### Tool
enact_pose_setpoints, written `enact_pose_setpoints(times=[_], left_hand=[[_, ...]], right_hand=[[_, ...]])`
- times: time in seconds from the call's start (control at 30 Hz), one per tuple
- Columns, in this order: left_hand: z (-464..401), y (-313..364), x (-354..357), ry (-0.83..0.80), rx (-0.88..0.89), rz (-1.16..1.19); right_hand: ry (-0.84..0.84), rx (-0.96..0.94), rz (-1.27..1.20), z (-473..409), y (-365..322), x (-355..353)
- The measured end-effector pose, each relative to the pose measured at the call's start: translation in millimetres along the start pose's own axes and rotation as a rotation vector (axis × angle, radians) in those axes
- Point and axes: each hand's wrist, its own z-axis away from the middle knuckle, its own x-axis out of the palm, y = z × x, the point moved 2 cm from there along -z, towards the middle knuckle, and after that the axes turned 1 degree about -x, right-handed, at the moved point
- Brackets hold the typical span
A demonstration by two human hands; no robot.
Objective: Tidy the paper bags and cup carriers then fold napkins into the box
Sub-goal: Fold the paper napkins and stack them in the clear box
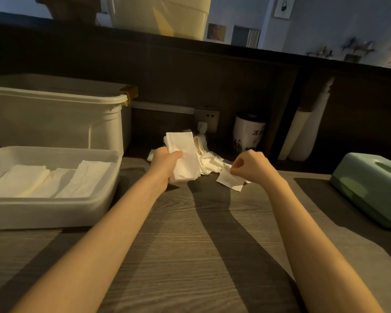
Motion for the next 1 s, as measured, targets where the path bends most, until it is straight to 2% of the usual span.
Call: enact_pose_setpoints(times=[0.17,0.23,0.33,0.43,0.6,0.8,0.9,1.0], left_hand=[[1,2,0,0.011,0.014,-0.035],[1,3,-2,0.005,0.013,-0.044],[1,3,-3,-0.027,0.023,-0.050],[2,4,-1,-0.050,0.028,-0.096],[12,5,7,-0.258,-0.086,0.060],[17,6,6,-0.493,-0.214,0.166],[18,6,7,-0.552,-0.139,0.046],[19,5,9,-0.498,-0.020,-0.046]], right_hand=[[-0.011,-0.047,-0.334,2,-5,-20],[-0.046,-0.077,-0.543,7,-13,-27],[-0.148,-0.112,-0.883,17,-26,-34],[-0.283,-0.139,-1.049,22,-37,-34],[-0.398,-0.128,-1.032,22,-43,-24],[-0.411,-0.073,-0.925,19,-36,-18],[-0.387,-0.051,-0.872,17,-36,-14],[-0.346,-0.001,-0.907,16,-37,-13]])
